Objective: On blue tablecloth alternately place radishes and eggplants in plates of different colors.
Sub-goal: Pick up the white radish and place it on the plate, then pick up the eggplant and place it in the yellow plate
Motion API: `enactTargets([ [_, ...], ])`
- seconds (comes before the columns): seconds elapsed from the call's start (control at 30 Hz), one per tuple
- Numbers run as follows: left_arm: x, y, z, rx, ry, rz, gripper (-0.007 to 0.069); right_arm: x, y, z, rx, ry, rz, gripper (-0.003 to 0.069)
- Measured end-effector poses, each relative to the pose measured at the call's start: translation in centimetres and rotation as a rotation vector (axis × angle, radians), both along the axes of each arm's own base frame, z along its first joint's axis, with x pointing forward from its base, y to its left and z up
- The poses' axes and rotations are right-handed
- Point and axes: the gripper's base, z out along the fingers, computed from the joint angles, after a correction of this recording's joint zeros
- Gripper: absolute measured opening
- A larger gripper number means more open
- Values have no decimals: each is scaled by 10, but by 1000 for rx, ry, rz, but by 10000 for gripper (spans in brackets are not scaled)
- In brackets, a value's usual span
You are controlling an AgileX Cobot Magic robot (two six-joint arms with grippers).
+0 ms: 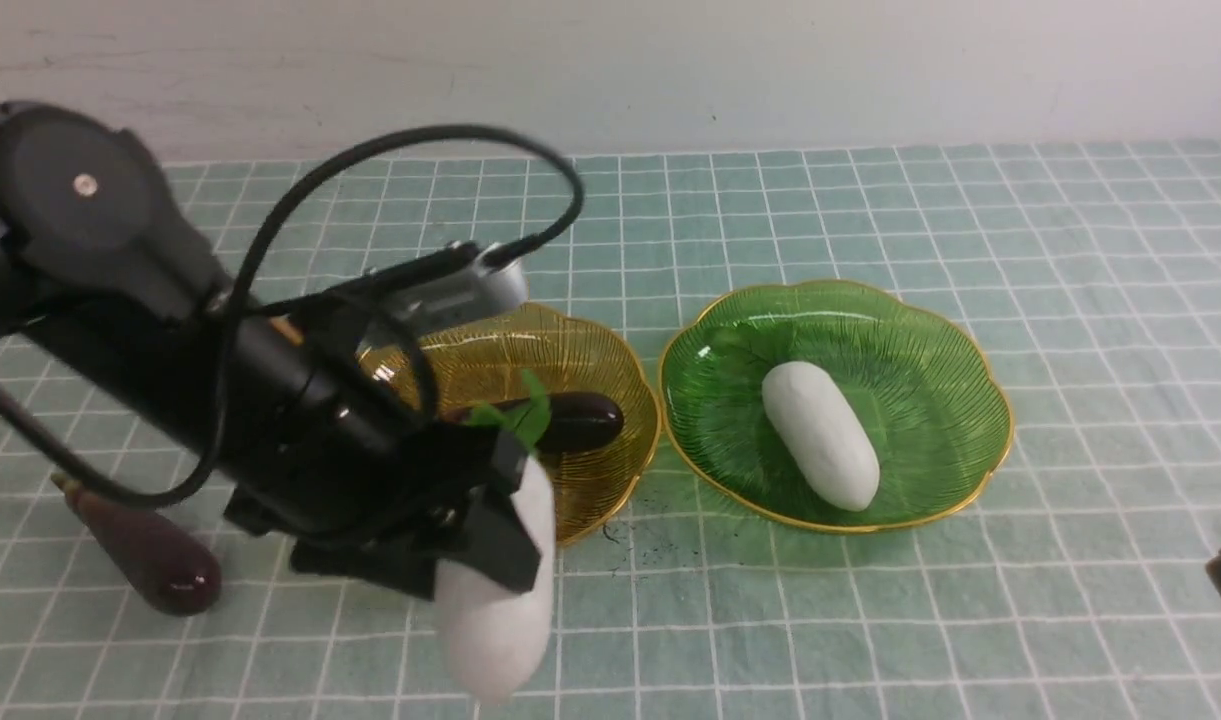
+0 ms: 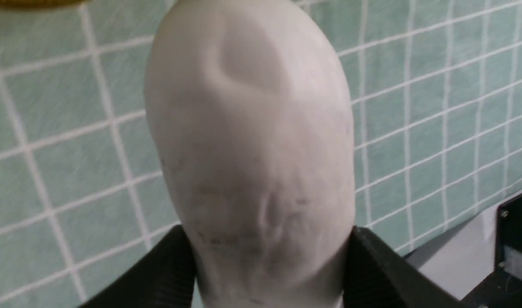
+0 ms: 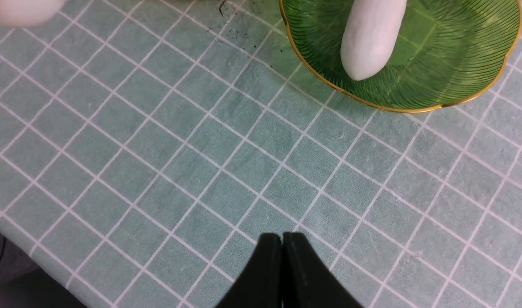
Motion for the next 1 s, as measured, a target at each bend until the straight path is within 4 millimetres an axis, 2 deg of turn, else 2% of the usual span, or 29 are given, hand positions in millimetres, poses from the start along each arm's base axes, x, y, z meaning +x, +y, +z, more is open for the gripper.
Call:
enactTargets([
  [0.07,12,-16,6,-9,-32,-15,402,0,0,0,-3,-2,5,-15],
  [0.17,45,-48,3,-7,-47,-35,402,0,0,0,-13,-9,19,-15],
  [0.3,93,-79,-14,-11,-59,-26,402,-7,-4,-3,3,-11,23,-15],
  [0.33,95,-80,-15,-11,-59,-26,402,-8,-5,-4,2,-11,23,-15],
  [0.43,131,-99,-36,-20,-55,-3,402,-22,-15,-6,31,-38,25,-15],
  [0.5,140,-105,-42,-29,-51,-3,402,-28,-19,-6,45,-49,26,-15],
  [0.53,149,-111,-52,-40,-33,-3,402,-34,-23,-7,64,-61,25,-15],
  [0.73,167,-125,-65,-86,-12,-5,428,-58,-39,-4,151,-111,20,-15],
  [0.87,169,-127,-71,-86,-7,-10,498,-67,-45,-2,176,-144,21,-15],
  [1.0,169,-127,-71,-87,-10,-11,517,-68,-48,-2,174,-157,16,-15],
])
